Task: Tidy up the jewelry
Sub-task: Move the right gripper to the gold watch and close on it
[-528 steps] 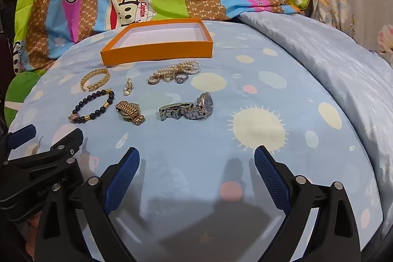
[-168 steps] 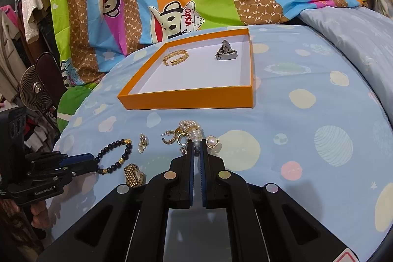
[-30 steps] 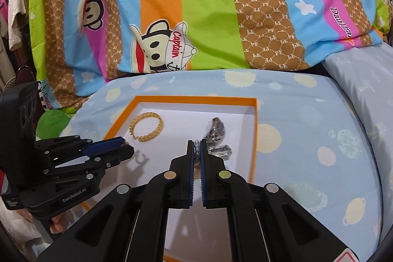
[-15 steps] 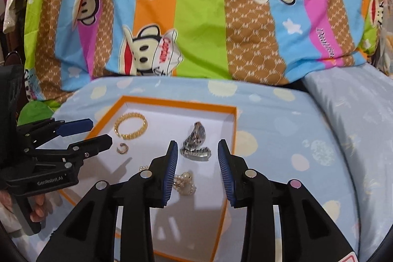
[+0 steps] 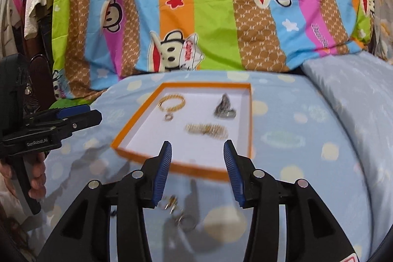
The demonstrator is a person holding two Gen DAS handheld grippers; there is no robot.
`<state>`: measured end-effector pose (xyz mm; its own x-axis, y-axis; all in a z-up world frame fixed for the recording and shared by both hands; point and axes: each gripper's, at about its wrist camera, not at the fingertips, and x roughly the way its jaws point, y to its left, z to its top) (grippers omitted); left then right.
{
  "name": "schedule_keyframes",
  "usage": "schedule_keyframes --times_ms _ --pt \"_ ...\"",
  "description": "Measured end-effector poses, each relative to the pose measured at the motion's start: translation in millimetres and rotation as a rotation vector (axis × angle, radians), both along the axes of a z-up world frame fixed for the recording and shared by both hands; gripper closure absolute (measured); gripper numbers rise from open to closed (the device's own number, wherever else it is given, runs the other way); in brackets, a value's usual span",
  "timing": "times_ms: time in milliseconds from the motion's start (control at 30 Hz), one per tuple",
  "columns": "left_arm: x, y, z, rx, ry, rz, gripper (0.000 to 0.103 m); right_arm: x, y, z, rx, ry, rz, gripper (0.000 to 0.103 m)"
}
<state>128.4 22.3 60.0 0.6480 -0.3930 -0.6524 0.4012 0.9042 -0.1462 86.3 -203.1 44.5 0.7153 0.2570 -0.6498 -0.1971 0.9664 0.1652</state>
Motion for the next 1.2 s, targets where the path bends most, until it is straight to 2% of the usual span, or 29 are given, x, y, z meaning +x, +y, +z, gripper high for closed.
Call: schedule_keyframes --times_ms 200,400,467,533,733,900,967,1200 --pt "-39.3 -4.0 -30.0 0.026 0.067 -0.042 0.032 -27.7 5.7 -25.6 0.026 0.076 -0.007 0.059" --pt "-52.6 -9.9 -54.0 0.064 0.113 -0.04 0.032 -46.4 9.7 -35.6 0.047 0.098 -0.016 0.059" --pt "-54.7 -10.4 -59.4 0.077 0.12 -0.03 0.025 -49.9 12.5 -38.0 0.049 0.105 -0.008 0.059" --pt "-56.3 -12.0 -63.4 0.067 0.141 -0.031 0.023 -52.2 15.1 -39.7 0.05 0.111 -0.001 0.059" --pt "-53.5 -25.0 -70.1 0.113 0.156 -0.035 0.023 -53.0 17.4 -38.7 0.067 0.11 0.021 0.059" --pt "-54.9 -30.7 -71.3 0.153 0.145 -0.041 0.024 -62.8 32.1 -37.8 0.046 0.106 0.091 0.059" --pt "-54.8 -27.1 -70.3 0.142 0.144 -0.03 0.028 -65.8 41.0 -38.6 0.018 0.11 0.126 0.059" --pt "-53.0 -16.0 -69.6 0.118 0.151 0.001 0.028 -58.9 59.5 -45.4 -0.038 0.15 0.193 0.059"
